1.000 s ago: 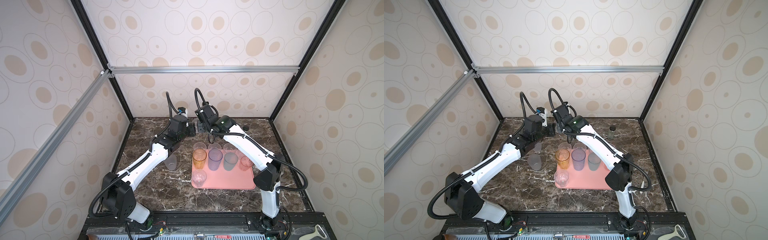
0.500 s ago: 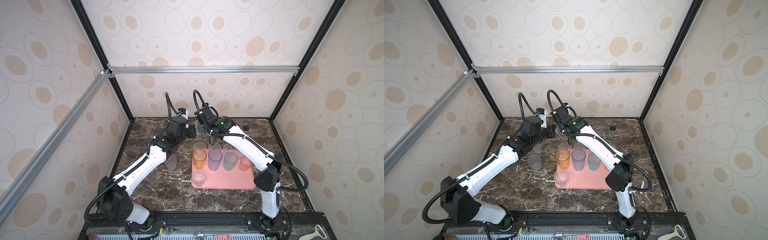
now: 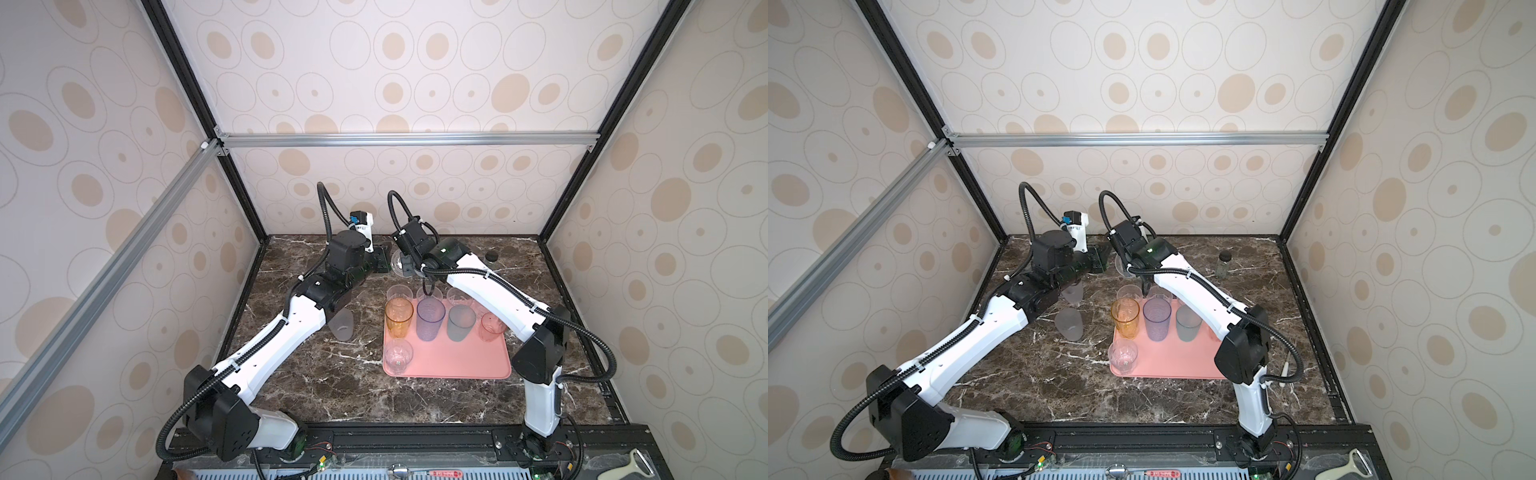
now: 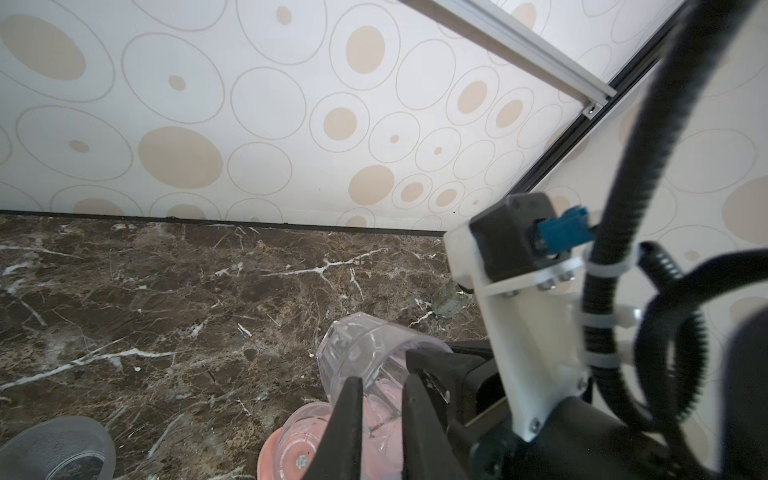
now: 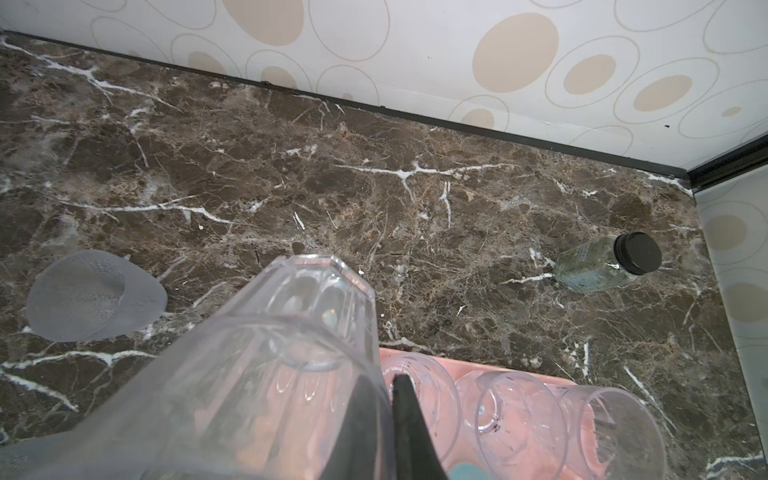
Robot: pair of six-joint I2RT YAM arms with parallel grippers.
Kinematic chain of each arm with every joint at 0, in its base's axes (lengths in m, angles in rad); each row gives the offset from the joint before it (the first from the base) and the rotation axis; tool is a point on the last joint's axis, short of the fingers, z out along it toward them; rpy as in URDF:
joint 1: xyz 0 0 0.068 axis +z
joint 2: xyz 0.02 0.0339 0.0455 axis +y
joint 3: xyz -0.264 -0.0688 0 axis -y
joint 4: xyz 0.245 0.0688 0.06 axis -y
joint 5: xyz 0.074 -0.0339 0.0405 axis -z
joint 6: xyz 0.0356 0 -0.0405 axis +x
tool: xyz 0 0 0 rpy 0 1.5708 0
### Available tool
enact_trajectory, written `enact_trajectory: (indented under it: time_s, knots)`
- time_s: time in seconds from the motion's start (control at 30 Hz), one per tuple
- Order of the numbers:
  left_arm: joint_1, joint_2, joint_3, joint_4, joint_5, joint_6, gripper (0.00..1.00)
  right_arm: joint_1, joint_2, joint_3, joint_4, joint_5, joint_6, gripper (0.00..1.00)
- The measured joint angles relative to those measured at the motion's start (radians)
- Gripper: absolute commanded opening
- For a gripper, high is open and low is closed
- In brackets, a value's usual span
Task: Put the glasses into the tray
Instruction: 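Close the right gripper on the clear glass and open the left gripper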
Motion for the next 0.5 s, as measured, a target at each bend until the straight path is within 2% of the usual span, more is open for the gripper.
enact_trajectory:
  time_s: [0.23,0.5]
  knots:
    - [0.0,-0.009,-0.016,0.006,-0.018,0.012,0.29,-0.015,-0.041,-0.058,0.0,0.0,0.01,0.01]
    - [0.0,-0.081,-0.119,0.019,-0.113,0.128,0.44,-0.048,-0.191,-0.142,-0.026,-0.065,0.026,0.01]
